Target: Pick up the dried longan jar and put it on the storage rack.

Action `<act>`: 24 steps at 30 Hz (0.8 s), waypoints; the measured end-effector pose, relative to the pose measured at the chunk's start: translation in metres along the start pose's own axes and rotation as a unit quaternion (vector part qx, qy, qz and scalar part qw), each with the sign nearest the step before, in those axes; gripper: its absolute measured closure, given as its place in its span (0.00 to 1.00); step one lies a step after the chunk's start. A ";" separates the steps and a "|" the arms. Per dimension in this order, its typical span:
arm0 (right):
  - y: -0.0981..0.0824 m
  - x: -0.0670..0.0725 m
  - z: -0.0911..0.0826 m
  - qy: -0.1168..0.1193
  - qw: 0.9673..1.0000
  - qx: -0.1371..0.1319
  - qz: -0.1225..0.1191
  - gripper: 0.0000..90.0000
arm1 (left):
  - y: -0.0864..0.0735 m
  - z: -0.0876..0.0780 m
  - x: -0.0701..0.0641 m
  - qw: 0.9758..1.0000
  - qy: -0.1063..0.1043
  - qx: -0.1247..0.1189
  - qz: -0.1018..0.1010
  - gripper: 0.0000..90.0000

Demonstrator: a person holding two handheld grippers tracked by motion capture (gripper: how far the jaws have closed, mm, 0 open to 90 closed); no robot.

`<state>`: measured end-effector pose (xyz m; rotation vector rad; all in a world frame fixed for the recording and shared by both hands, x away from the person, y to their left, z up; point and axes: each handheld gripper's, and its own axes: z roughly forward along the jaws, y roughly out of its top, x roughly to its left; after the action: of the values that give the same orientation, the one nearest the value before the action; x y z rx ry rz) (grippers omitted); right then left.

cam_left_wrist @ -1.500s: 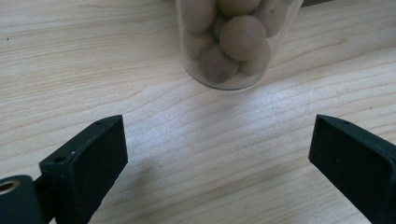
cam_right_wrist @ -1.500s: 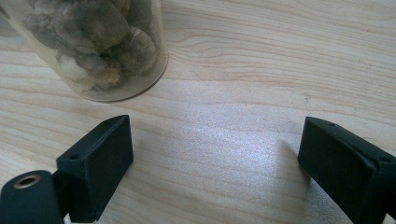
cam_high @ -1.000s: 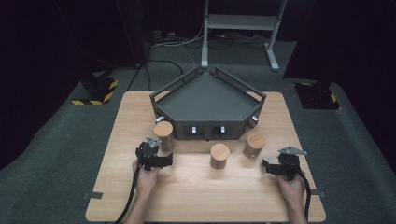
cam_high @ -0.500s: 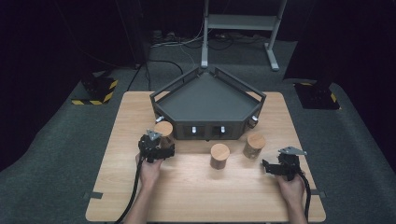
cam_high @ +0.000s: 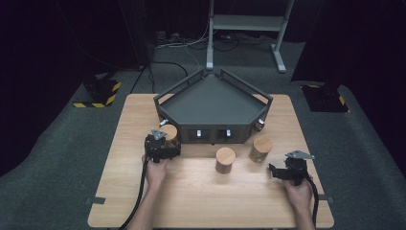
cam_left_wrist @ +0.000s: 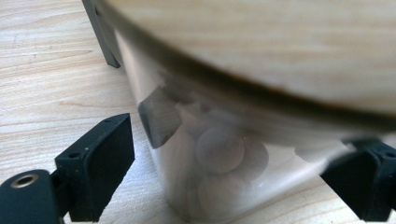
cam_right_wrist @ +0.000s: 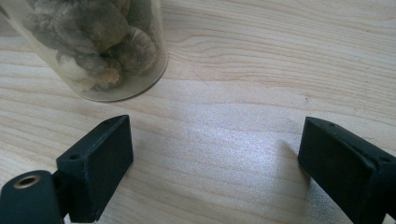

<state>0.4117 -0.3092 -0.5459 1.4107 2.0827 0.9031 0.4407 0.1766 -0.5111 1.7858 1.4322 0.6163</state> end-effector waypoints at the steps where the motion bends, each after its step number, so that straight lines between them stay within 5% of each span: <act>1: 0.000 0.000 0.000 0.000 1.000 0.000 0.000 0.11 | 0.001 0.000 0.000 1.000 0.003 -0.001 0.002 0.11; 24: 0.000 0.000 0.000 0.000 1.000 0.000 0.000 0.11 | 0.008 0.009 0.000 1.000 -0.007 -0.010 -0.014 0.24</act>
<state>0.4116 -0.3093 -0.5459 1.4098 2.0817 0.9030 0.4521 0.1732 -0.5101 1.7488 1.4343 0.5996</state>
